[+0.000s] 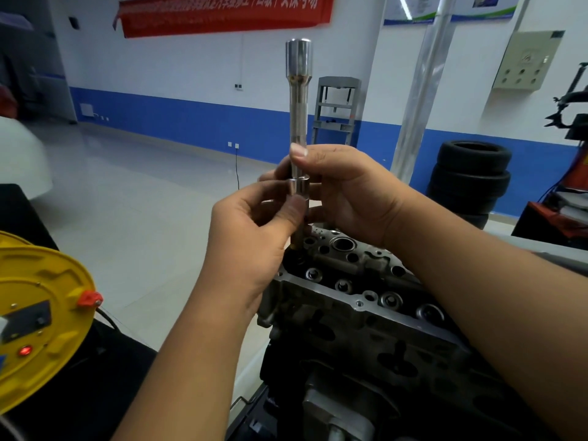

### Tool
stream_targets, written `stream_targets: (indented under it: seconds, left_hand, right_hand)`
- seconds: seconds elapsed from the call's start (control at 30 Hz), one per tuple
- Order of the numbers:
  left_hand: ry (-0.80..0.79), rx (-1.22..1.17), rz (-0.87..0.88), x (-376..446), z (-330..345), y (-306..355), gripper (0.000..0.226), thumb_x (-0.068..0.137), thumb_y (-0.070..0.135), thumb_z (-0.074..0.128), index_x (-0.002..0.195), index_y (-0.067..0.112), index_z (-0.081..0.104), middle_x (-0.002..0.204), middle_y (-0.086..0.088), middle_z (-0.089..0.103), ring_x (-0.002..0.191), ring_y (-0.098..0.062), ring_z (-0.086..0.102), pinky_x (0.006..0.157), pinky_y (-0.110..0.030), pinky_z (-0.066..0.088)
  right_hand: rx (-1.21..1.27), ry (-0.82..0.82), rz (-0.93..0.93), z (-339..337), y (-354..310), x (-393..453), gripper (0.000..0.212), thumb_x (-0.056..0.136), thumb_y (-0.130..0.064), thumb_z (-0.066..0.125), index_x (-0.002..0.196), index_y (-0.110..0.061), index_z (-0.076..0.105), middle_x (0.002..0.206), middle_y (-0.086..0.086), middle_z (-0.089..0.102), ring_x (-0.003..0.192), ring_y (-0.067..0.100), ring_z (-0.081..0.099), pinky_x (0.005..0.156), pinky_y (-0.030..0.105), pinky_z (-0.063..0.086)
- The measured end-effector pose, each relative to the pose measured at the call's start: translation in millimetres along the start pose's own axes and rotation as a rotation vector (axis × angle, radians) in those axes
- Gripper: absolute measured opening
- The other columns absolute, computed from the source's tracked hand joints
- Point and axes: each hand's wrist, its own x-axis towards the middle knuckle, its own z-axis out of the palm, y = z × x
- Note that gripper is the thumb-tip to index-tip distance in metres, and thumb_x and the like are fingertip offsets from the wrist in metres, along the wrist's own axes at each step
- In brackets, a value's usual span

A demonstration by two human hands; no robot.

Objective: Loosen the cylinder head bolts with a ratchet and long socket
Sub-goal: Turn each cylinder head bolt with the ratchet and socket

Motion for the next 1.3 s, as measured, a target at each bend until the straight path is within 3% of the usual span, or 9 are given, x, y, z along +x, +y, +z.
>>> stream_targets:
  seconds: [0.1,0.23,0.3,0.5,0.73,0.87,1.07,1.2,1.3]
  left_hand:
    - [0.076,0.022,0.037,-0.7,-0.6,-2.7,0.023,0.074,0.030,0.084,0.095,0.028,0.075,0.085,0.010,0.080,0.078,-0.003,0.076,0.059,-0.010,0.052]
    - [-0.081,-0.021,-0.062,0.0,-3.0,-1.3,0.019,0.102,0.026,0.063,0.116,0.024,0.076,0.107,0.002,0.081,0.105,-0.021,0.077,0.096,-0.042,0.059]
    - [-0.095,-0.022,-0.074,0.7,-3.9,-1.6,0.024,0.108,0.016,0.055,0.119,0.023,0.075,0.110,0.000,0.080,0.109,-0.026,0.076,0.103,-0.052,0.056]
    - [0.083,0.010,0.024,-0.8,-2.3,-8.4,0.026,0.072,0.023,0.089,0.094,0.025,0.075,0.086,0.006,0.081,0.081,-0.008,0.077,0.067,-0.014,0.057]
    - [-0.119,0.070,-0.051,0.7,-10.1,-5.9,0.033,0.100,0.000,0.063,0.117,0.026,0.075,0.109,0.003,0.081,0.108,-0.023,0.077,0.102,-0.051,0.057]
    - [-0.056,0.110,-0.036,-0.2,-9.0,-1.8,0.039,0.089,-0.006,0.075,0.110,0.028,0.074,0.099,0.008,0.082,0.098,-0.015,0.079,0.095,-0.044,0.061]
    - [0.009,0.200,0.016,-0.5,-12.7,-1.5,0.033,0.075,0.007,0.091,0.094,0.029,0.075,0.085,0.014,0.080,0.081,-0.005,0.078,0.072,-0.014,0.060]
    - [-0.129,0.236,-0.044,-0.9,-16.9,3.3,0.033,0.091,-0.001,0.077,0.104,0.030,0.078,0.097,0.012,0.081,0.097,-0.008,0.078,0.093,-0.035,0.061]
    - [-0.075,0.274,-0.032,-1.9,-14.4,3.6,0.032,0.085,0.001,0.083,0.099,0.029,0.076,0.090,0.011,0.081,0.088,-0.008,0.078,0.089,-0.040,0.062]
  right_hand:
    - [0.001,-0.006,-0.005,0.5,0.1,0.4,0.024,0.089,-0.039,0.065,0.085,-0.019,0.078,0.118,0.022,0.071,0.101,0.030,0.071,0.091,0.052,0.058]
    - [0.014,0.000,-0.004,-0.7,-0.1,0.3,0.023,0.089,-0.038,0.065,0.085,-0.018,0.076,0.109,0.008,0.076,0.096,0.022,0.072,0.081,0.041,0.061]
    - [0.016,0.000,-0.004,-0.8,-0.1,0.0,0.023,0.089,-0.039,0.065,0.084,-0.019,0.076,0.107,0.007,0.077,0.094,0.021,0.072,0.079,0.040,0.060]
    - [-0.007,-0.008,-0.002,0.2,0.5,0.5,0.024,0.089,-0.039,0.064,0.086,-0.019,0.077,0.109,0.011,0.073,0.097,0.026,0.071,0.085,0.046,0.058]
    - [-0.018,0.020,0.005,-2.3,-0.5,-1.0,0.025,0.088,-0.039,0.065,0.092,-0.015,0.071,0.107,0.006,0.076,0.095,0.024,0.068,0.085,0.045,0.052]
    - [-0.018,0.003,0.004,-0.2,-0.3,-0.9,0.024,0.088,-0.039,0.065,0.088,-0.017,0.075,0.108,0.009,0.075,0.096,0.027,0.069,0.086,0.048,0.053]
    - [-0.024,-0.008,0.005,0.2,-0.3,-1.1,0.023,0.089,-0.039,0.065,0.087,-0.018,0.076,0.109,0.008,0.074,0.100,0.027,0.070,0.094,0.054,0.054]
    - [-0.022,0.004,0.006,-0.5,-0.3,-0.8,0.024,0.088,-0.040,0.064,0.086,-0.019,0.076,0.108,0.006,0.076,0.099,0.028,0.069,0.086,0.049,0.055]
    - [-0.017,-0.002,0.004,-0.5,-0.5,-0.6,0.024,0.088,-0.039,0.064,0.085,-0.019,0.076,0.108,0.007,0.075,0.097,0.027,0.069,0.084,0.046,0.054]
